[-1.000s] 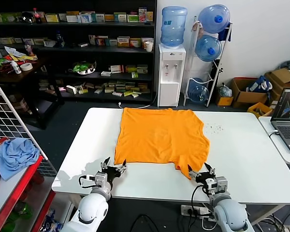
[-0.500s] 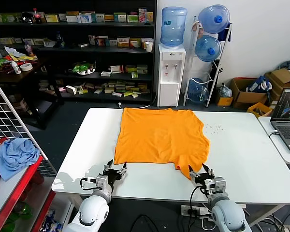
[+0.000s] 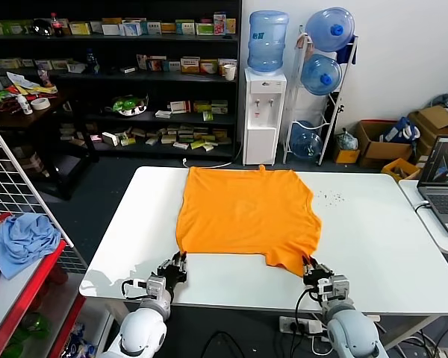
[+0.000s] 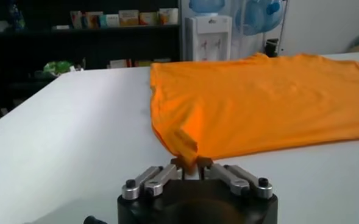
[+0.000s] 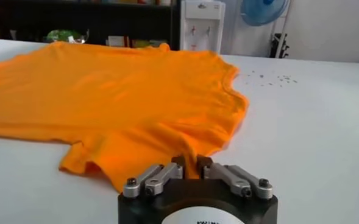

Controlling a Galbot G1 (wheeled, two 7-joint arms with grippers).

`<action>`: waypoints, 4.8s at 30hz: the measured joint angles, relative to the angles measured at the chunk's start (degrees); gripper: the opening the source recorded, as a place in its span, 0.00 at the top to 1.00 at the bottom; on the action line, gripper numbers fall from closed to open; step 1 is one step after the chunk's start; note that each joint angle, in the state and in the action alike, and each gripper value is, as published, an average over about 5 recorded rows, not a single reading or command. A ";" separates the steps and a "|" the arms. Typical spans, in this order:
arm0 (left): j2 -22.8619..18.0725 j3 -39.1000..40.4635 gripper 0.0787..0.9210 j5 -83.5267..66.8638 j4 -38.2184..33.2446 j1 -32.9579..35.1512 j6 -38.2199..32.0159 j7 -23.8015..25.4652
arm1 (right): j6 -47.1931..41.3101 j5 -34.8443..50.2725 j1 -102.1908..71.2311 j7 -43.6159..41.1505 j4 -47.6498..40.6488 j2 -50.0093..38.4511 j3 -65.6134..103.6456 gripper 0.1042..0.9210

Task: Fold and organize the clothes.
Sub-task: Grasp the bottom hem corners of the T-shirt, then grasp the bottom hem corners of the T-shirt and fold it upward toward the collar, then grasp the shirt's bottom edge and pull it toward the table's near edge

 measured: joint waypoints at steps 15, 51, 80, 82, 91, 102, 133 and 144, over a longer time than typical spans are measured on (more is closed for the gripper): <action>3.58 0.37 0.98 0.49 -7.11 4.31 0.37 -1.59 | -2.29 -2.53 -9.13 0.01 11.57 -3.62 2.01 0.98; 7.74 -0.56 0.98 7.42 -17.32 14.64 -5.10 -2.76 | 4.80 -5.41 -16.33 0.35 18.02 -9.97 5.21 0.98; 6.00 4.44 0.91 7.50 -0.87 -3.20 -6.31 -1.20 | 5.28 -3.53 6.89 -0.04 -2.22 -9.02 -3.86 0.82; 6.14 4.35 0.85 7.31 -0.80 -3.23 -6.62 -1.04 | 4.79 -2.89 7.01 -0.13 -2.26 -9.12 -3.86 0.75; 7.25 3.35 0.54 3.26 -3.99 -1.04 -5.94 -1.52 | 0.96 0.30 4.08 -0.67 1.10 -10.56 -1.47 0.43; 6.67 3.42 0.17 -2.99 -7.55 2.24 -3.11 -2.60 | -2.14 1.08 -1.26 -1.22 3.87 -11.19 1.85 0.13; 5.24 3.06 0.78 -6.44 -2.46 1.68 -2.17 -2.20 | -2.80 0.74 -2.60 -1.14 0.74 -10.88 2.15 0.87; 7.27 2.71 0.97 -7.52 -5.47 3.69 -1.20 -3.05 | -5.32 1.35 -6.37 -0.10 5.63 -12.66 2.76 0.97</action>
